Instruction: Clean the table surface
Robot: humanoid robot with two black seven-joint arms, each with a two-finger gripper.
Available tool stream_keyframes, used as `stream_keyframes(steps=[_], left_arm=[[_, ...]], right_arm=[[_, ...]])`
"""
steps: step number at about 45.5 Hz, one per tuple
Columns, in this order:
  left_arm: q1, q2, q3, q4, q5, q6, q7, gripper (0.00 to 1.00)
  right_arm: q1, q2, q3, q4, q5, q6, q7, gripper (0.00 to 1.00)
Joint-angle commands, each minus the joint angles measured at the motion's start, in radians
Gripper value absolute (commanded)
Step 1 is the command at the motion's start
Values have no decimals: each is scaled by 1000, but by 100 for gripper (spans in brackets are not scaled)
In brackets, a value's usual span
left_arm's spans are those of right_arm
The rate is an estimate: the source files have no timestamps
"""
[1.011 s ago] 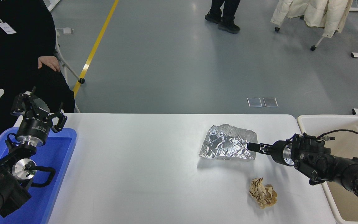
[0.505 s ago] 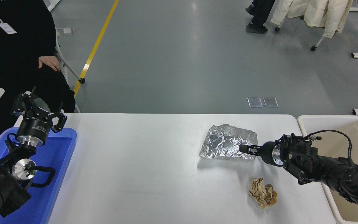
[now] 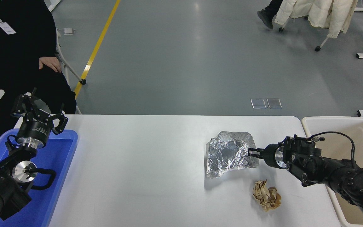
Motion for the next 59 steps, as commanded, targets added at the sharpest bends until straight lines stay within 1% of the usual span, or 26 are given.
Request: stream_keyframes(steps=[1, 11, 15, 17, 19, 26, 30, 35, 39, 43, 50, 54, 59], left_arm=[[0, 0, 0, -1, 0, 0, 0, 100], [0, 0, 0, 0, 0, 0, 0, 100], [0, 0, 0, 0, 0, 0, 0, 100], [0, 0, 0, -1, 0, 0, 0, 100], [0, 0, 0, -1, 0, 0, 0, 100], [0, 0, 0, -1, 0, 0, 0, 100], [0, 0, 0, 0, 0, 0, 0, 100], [0, 0, 0, 0, 0, 0, 0, 100], [0, 0, 0, 0, 0, 0, 0, 100], [0, 0, 0, -1, 0, 0, 0, 100], [0, 0, 0, -1, 0, 0, 0, 100], [0, 0, 0, -1, 0, 0, 0, 100], [0, 0, 0, 0, 0, 0, 0, 100]], right_arm=[[8, -2, 3, -4, 1, 17, 3, 0], [21, -33, 17, 2, 1, 40, 4, 0], [28, -74, 20, 24, 7, 47, 4, 0], [41, -111, 20, 66, 15, 52, 9, 0], [73, -169, 20, 144, 16, 52, 10, 0], [227, -441, 20, 548, 15, 48, 9, 0], [317, -582, 7, 735, 1, 49, 9, 0], [408, -734, -2, 905, -20, 64, 9, 0], [471, -849, 3, 996, -95, 121, 9, 0], [517, -936, 7, 1041, -135, 176, 9, 0], [583, -1041, 20, 1045, -139, 297, 10, 0], [623, -1079, 18, 1045, -140, 356, 10, 0], [656, -1118, 20, 1045, -142, 402, 10, 0]])
